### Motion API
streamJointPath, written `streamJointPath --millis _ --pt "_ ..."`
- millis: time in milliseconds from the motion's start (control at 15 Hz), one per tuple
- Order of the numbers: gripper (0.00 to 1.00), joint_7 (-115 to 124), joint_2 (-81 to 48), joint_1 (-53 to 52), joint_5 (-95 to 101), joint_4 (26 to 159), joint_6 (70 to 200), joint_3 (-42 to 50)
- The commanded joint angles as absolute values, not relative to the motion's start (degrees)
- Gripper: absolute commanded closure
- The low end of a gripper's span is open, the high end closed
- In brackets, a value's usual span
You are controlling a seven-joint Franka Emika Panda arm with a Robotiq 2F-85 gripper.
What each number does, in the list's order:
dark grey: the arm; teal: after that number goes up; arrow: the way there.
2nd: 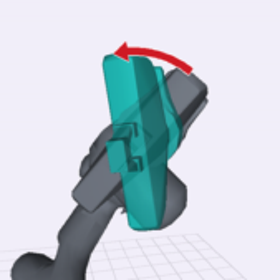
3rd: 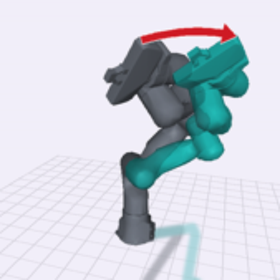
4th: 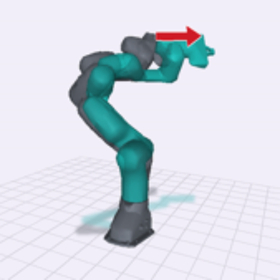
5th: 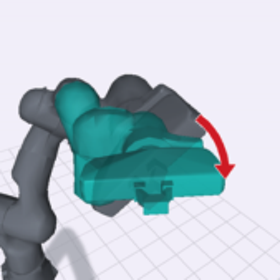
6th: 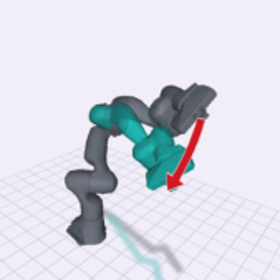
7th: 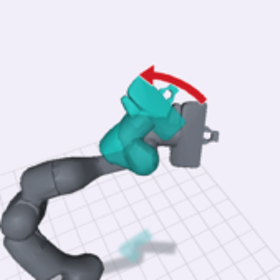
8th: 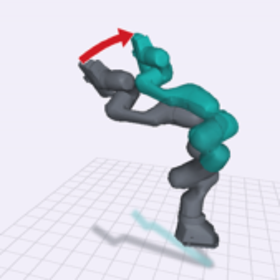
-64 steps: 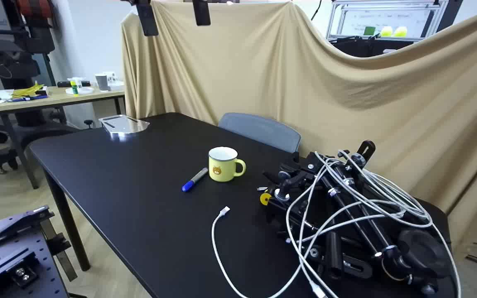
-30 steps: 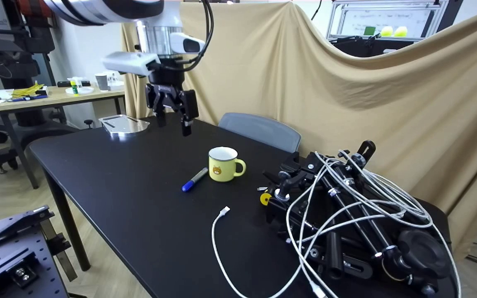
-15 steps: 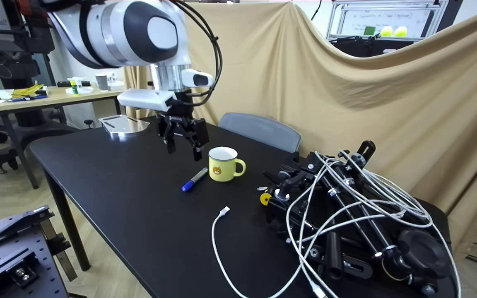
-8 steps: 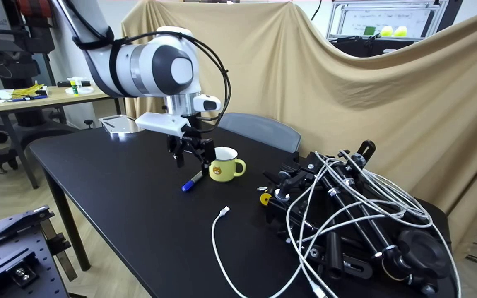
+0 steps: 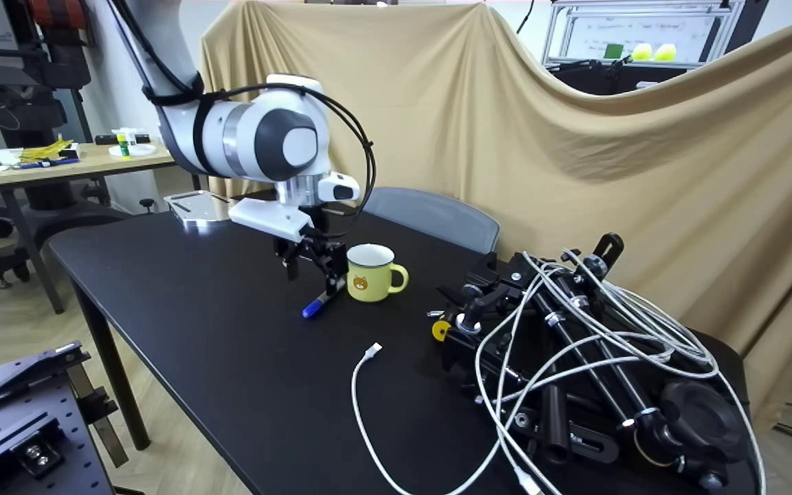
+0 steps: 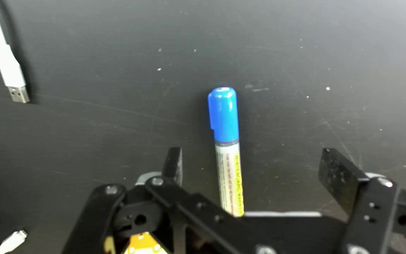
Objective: Put the blue marker inside the yellow mug then remove the marker from the mug
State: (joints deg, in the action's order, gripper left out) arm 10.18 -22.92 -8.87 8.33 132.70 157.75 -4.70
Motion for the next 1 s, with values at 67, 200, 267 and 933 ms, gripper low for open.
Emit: streamJointPath --millis 67,200,267,933 --pt "0.00 6.58 -27.08 -8.42 4.40 129.15 157.95 -5.28" --pt "0.00 6.01 -28.07 -8.53 3.73 128.22 157.69 -4.93" --pt "0.25 5.75 -28.45 -8.42 3.36 127.79 157.62 -4.94" --pt "0.89 6.11 -29.77 -8.53 3.28 126.12 157.47 -3.20"
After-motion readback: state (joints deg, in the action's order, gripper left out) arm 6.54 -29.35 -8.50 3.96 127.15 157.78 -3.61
